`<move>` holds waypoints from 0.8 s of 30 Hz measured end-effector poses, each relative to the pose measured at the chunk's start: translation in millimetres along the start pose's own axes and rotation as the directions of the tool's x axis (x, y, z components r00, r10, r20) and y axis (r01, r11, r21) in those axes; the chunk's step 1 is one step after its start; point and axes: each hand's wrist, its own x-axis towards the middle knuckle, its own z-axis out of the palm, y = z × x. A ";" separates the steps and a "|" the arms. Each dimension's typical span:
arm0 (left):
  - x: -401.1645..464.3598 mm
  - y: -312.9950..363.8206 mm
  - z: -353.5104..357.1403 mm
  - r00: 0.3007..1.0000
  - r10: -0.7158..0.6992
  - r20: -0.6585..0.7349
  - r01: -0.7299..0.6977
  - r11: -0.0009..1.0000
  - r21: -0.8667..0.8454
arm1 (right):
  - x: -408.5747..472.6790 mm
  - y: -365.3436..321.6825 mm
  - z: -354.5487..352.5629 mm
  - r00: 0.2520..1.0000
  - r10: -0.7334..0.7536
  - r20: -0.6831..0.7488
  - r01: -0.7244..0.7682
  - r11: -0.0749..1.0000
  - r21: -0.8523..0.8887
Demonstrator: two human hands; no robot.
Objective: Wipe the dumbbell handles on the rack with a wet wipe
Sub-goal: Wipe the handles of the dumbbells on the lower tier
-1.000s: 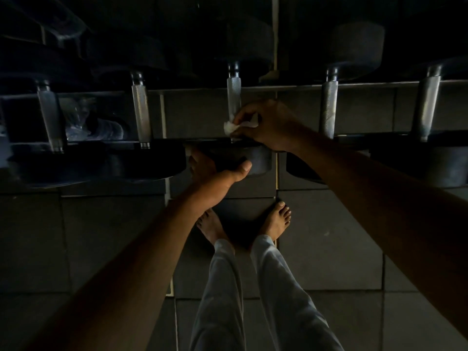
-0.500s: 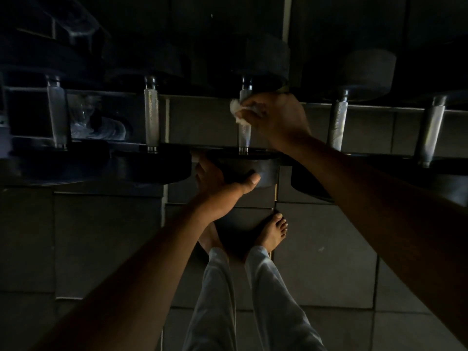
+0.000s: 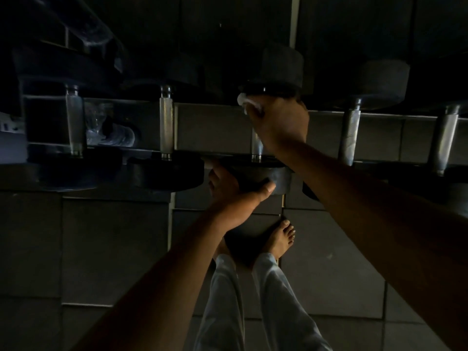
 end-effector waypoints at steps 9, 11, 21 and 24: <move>1.4 -0.4 -3.1 0.999 -0.003 0.037 0.003 1.000 0.001 | 0.9 -7.1 -8.5 0.999 0.023 -0.024 -0.024 0.999 -0.022; 1.8 -1.5 -2.9 1.000 -0.001 0.028 0.000 1.000 0.006 | -6.2 0.5 -5.5 0.997 0.067 -0.040 -0.063 0.993 0.099; 7.5 -8.6 2.1 1.000 0.008 -0.021 -0.008 1.000 0.008 | -3.3 19.9 1.3 0.772 0.578 0.264 -0.595 0.512 0.620; 7.9 -10.1 1.3 1.000 0.010 -0.008 -0.010 1.000 0.004 | 9.1 17.1 -2.1 0.682 0.571 0.458 -0.700 0.326 0.636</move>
